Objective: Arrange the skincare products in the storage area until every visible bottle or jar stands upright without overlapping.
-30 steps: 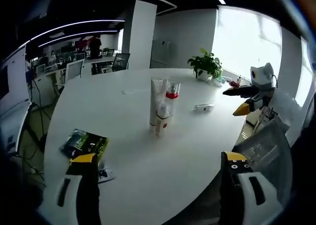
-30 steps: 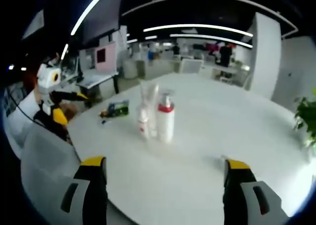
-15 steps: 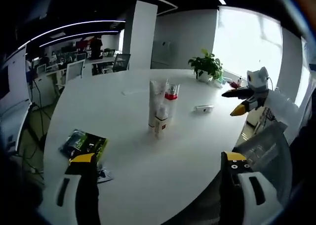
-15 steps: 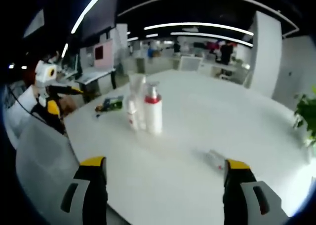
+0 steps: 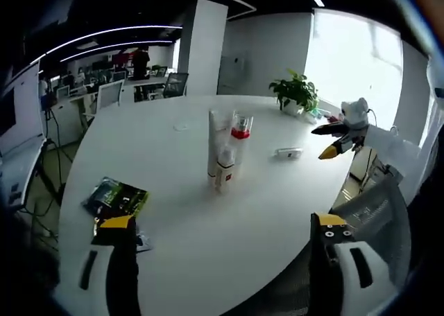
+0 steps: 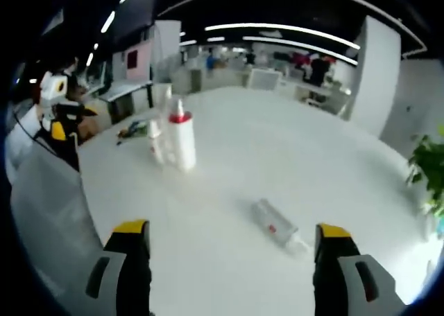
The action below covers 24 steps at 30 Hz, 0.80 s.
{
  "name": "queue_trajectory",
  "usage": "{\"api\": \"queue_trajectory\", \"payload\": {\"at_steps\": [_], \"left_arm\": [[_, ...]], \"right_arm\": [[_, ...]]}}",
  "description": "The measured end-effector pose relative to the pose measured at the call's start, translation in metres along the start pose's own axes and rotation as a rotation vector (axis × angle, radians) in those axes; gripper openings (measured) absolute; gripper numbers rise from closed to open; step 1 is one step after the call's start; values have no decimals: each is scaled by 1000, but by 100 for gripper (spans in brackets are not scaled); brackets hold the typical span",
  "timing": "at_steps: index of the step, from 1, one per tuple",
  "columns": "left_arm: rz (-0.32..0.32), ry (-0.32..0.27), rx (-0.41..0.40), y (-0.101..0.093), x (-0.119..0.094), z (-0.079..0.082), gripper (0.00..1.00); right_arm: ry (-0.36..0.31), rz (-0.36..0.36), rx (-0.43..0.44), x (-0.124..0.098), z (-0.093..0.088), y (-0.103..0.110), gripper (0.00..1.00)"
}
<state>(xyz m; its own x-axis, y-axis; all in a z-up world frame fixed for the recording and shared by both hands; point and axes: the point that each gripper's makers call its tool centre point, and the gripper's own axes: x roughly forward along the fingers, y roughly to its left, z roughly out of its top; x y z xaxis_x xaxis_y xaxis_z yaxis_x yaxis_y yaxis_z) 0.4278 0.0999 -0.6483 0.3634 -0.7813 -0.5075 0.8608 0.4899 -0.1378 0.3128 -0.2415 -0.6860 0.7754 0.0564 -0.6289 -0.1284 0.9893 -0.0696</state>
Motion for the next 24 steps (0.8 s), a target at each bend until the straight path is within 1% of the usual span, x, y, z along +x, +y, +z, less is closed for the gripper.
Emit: {"api": "queue_trajectory", "payload": {"at_steps": [2,6,9,10,12,14,15,16,17,20,22,24], "left_arm": [[13,-18,-22,3,0,4,99],[20,-27,-21,4,-1,6,99],[20,-21,-22,3,0,6,99],[22,-19,-22,4,0,5,99],[23,-15,-21,3,1,4,99],[21,-14,-22,2,1,3,99],[16,-9,-23,2,1,2,99],[15,-8,-24,1,2,2,99],[17,-7,-26,1,2,2,99],[18,0,-24,2,1,0,99],[19,4,-27,2,1,-1,99],[22,-2,-29,2,1,1,99]], "right_arm": [[-7,3,-5,2,0,-7,99],[-1,19,-10,9,-4,-17,98],[25,18,-9,15,-13,-25,97],[62,19,-30,17,-21,-28,96],[76,5,-53,21,-26,-34,95],[76,16,-55,25,-29,-36,92],[76,25,-45,27,-31,-38,91],[91,42,-26,29,-35,-40,89],[92,44,-26,31,-36,-42,87],[118,56,-63,36,-41,-48,81],[145,69,-77,38,-45,-51,80],[153,77,-88,40,-45,-54,79]]}}
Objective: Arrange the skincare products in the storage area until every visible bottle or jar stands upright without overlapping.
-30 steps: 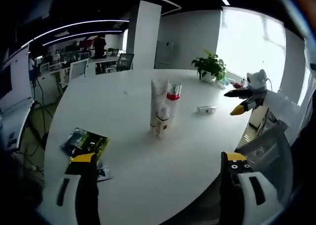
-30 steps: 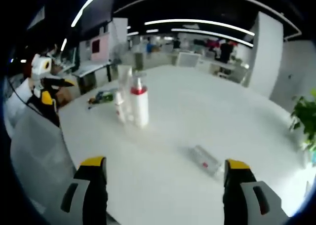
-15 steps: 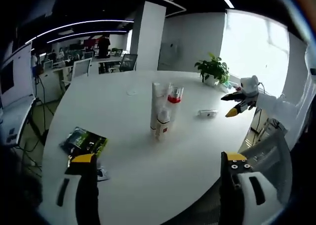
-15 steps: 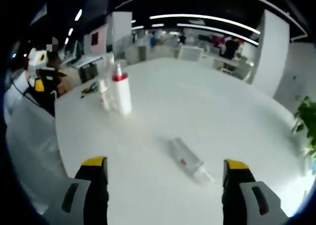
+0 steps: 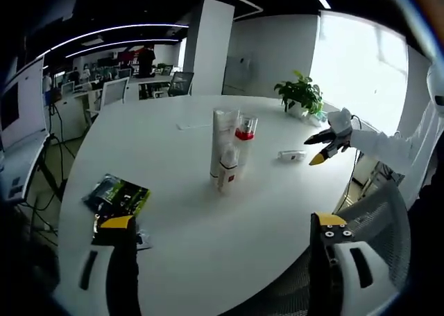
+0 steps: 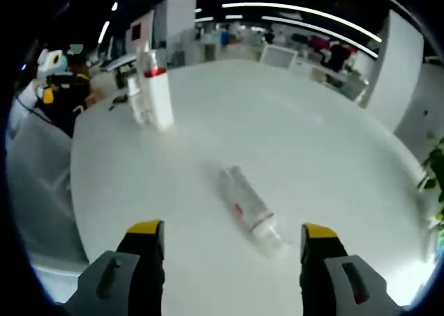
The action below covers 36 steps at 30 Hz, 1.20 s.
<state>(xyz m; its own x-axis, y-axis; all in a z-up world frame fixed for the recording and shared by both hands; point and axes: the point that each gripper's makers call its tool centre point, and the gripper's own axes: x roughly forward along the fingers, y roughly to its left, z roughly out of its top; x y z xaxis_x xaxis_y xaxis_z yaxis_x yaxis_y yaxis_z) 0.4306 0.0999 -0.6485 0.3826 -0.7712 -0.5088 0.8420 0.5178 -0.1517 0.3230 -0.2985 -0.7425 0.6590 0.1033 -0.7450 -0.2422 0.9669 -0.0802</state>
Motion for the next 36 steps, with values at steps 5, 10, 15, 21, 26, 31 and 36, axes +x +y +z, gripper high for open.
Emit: {"api": "queue_trajectory", "payload": {"at_steps": [5,10,15,21,26,31,36], "left_arm": [[7,2,-5,1,-1,0,99],[4,1,-8,-1,0,0,99],[3,5,-12,-2,0,-2,99],[6,6,-17,-1,-1,-4,99],[9,11,-22,-1,-1,-6,99],[12,12,-26,0,-1,-6,99],[11,9,-28,0,-1,-5,99]], "right_arm": [[34,27,-21,6,0,-9,66],[93,63,-104,13,-4,-15,57],[134,98,-141,20,-9,-19,50],[188,115,-175,27,-15,-24,39],[202,136,-197,30,-16,-27,35],[240,156,-214,36,-22,-29,33],[246,160,-243,38,-19,-31,28]]}}
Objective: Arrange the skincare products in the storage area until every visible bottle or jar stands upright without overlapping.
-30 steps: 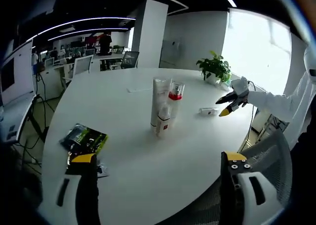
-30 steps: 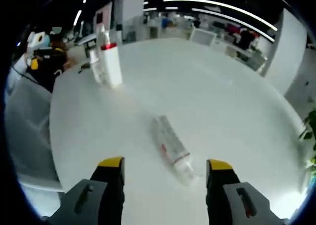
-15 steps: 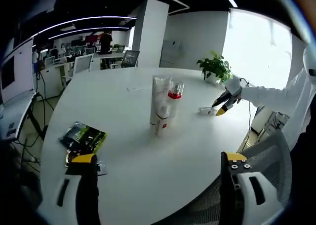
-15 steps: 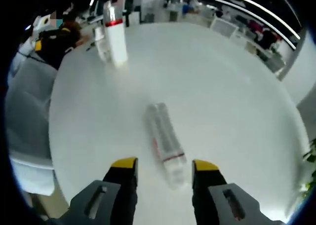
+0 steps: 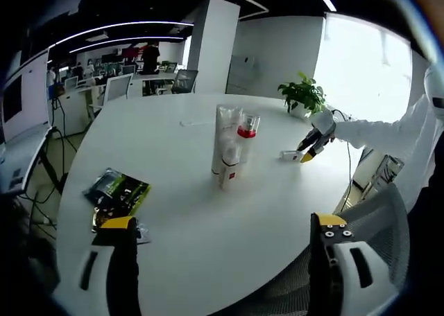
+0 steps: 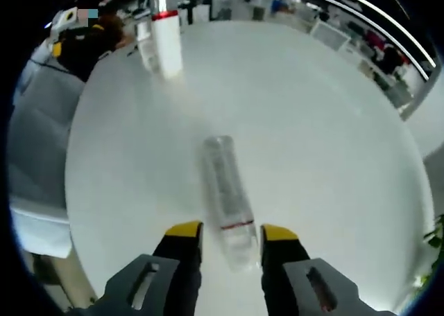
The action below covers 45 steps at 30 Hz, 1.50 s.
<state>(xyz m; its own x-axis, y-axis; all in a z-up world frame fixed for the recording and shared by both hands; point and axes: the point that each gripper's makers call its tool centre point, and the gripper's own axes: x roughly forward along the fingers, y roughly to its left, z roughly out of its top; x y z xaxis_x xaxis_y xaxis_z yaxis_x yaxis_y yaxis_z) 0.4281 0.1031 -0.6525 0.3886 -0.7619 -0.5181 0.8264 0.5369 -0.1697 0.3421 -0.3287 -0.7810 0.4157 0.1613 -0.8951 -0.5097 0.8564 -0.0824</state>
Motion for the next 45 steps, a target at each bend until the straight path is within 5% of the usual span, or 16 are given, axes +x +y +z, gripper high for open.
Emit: {"api": "queue_trajectory", "payload": {"at_steps": [25,45], "left_arm": [[6,13,-18,1,-6,-10,99],[-32,34,8,-7,-1,-14,97]], "right_arm": [[117,8,-99,3,-10,-6,13],[151,-17,-251,-19,10,15,12]]}}
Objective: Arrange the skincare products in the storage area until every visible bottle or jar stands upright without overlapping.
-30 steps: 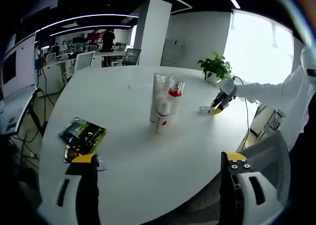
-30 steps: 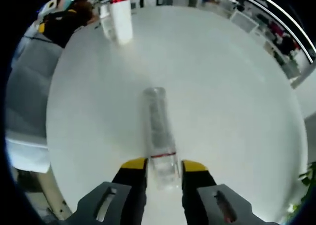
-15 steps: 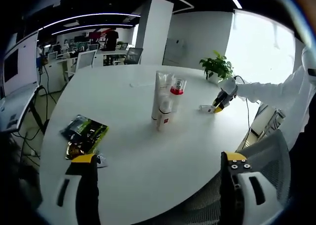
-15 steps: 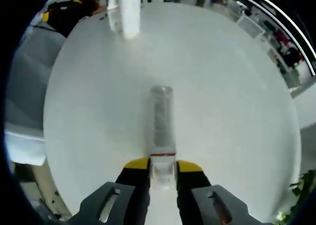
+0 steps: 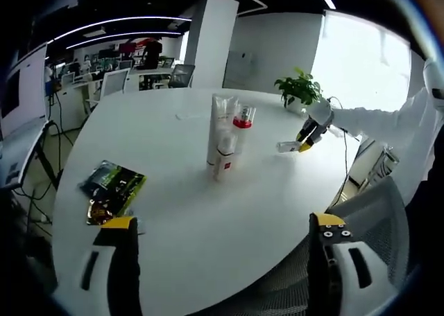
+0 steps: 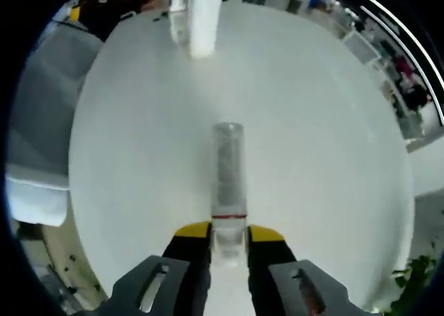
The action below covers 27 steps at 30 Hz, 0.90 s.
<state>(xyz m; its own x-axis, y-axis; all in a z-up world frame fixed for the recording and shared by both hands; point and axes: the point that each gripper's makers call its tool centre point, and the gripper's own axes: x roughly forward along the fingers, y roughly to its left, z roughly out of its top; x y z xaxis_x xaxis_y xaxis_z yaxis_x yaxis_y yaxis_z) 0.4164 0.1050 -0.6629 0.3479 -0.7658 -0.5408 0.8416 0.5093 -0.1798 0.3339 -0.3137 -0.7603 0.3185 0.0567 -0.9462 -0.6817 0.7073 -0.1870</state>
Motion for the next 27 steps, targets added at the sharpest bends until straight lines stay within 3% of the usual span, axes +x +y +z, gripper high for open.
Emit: {"api": "queue_trajectory", "payload": {"at_steps": [13,16,22,27], "left_arm": [[-28,66,102,-6,13,-1,96],[-67,121,162,-11,17,-7,96],[-82,151,239,-18,29,-4,94],[-88,181,348,-26,39,4,92]], "right_arm": [[-46,-11,-89,-23,39,27,12],[-60,9,-94,-22,48,36,12],[-64,28,-137,-19,64,54,12],[-79,34,-190,-21,87,66,12]]}}
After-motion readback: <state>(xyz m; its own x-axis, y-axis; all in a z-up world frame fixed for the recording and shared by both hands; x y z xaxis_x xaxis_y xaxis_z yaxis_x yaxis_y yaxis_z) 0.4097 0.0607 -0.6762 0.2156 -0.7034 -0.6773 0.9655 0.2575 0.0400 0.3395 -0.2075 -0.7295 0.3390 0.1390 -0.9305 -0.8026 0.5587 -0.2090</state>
